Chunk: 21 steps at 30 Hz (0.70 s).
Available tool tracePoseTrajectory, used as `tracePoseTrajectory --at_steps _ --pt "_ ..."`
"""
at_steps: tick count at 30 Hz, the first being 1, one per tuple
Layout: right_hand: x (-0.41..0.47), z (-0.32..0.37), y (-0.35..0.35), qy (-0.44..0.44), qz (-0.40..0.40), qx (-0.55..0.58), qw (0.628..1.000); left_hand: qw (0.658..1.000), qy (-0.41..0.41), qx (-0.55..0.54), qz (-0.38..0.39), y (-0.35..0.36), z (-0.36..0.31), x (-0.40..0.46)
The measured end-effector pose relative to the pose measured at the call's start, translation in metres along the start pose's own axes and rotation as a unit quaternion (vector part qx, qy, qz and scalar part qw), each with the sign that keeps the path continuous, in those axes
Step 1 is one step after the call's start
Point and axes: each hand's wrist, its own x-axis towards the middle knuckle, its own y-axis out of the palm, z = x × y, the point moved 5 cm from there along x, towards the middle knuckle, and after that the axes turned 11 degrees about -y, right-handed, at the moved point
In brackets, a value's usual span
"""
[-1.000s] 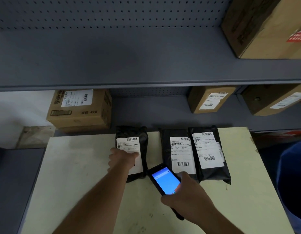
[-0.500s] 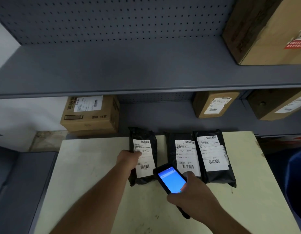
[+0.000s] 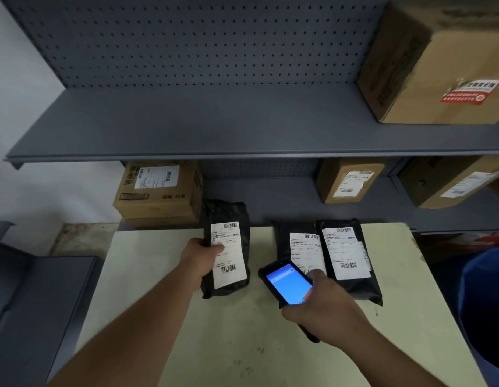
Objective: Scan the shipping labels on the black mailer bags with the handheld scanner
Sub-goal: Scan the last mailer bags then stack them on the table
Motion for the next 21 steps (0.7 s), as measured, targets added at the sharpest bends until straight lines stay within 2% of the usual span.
tracePoseTrajectory --at_steps 13,21 --pt "-0.038 0.027 0.006 -0.025 -0.002 -0.033 0.999 0.993 0.05 -0.106 0.018 -0.029 -0.014 -0.043" --pt "-0.048 0.04 0.013 -0.056 0.005 -0.053 0.997 0.991 0.06 -0.118 0.01 -0.045 -0.013 -0.054"
